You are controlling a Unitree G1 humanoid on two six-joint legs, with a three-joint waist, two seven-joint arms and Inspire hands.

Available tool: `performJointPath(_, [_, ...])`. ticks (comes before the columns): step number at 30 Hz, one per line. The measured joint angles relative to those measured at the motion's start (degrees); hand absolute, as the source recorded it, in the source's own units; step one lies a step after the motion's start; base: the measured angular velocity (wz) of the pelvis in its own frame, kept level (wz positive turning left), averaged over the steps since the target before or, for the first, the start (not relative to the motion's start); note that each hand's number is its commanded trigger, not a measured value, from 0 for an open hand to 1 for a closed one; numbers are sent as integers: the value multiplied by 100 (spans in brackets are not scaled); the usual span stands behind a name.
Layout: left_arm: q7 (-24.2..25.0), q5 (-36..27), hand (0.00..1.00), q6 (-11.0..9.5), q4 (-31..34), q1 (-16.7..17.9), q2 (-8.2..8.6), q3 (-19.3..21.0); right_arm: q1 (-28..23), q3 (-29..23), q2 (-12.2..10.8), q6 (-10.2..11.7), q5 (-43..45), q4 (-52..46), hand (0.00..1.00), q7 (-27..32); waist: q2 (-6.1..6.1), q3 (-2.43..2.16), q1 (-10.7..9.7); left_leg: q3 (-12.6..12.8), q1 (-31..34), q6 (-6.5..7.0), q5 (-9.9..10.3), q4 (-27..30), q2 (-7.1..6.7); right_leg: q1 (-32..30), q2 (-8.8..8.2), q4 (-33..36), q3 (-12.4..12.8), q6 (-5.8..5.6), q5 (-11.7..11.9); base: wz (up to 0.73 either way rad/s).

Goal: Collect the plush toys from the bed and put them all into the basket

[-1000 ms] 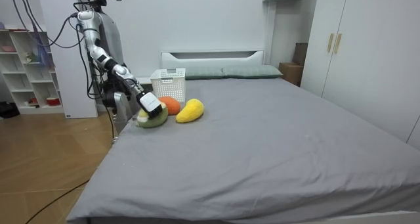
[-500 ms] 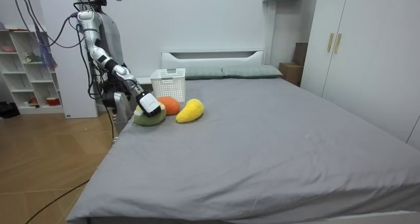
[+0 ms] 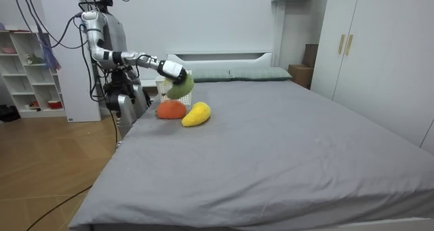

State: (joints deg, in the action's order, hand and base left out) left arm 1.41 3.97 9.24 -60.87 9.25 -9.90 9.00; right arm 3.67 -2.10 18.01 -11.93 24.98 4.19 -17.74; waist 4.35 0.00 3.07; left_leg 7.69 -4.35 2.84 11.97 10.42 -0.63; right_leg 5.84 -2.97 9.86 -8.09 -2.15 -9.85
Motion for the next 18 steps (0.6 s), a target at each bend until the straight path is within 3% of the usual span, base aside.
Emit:
performJointPath(8, [8, -1, 0, -13, -10, -9, 2, 145, 425, -118, 76, -52, -233, -818, 100, -222, 22, 16, 69, 2, 6, -1, -2, -43, 2, -10, 3, 0, 5, 0, 0, 0])
performJointPath(11, [23, -4, 0, -12, 9, -47, 7, 120, 509, -79, 76, -85, -218, -817, 100, -310, 17, 19, 209, -1, 29, -1, -2, -24, 1, -30, 2, 0, 4, 0, 0, 0])
performJointPath(13, [16, 0, 0, -11, 26, -65, 18, 69, 649, 173, 75, -242, -214, -816, 100, -409, 0, 31, 238, -17, 78, 0, -3, 14, 0, -76, -4, 12, -22, 0, 0, 4])
performJointPath(18, [-10, 3, 0, -13, 23, -227, 52, -30, 1001, 612, 21, -309, -119, -754, 100, -653, -27, 54, 464, -51, 97, -2, -7, -3, -5, -79, -3, -9, -86, 0, 0, 3])
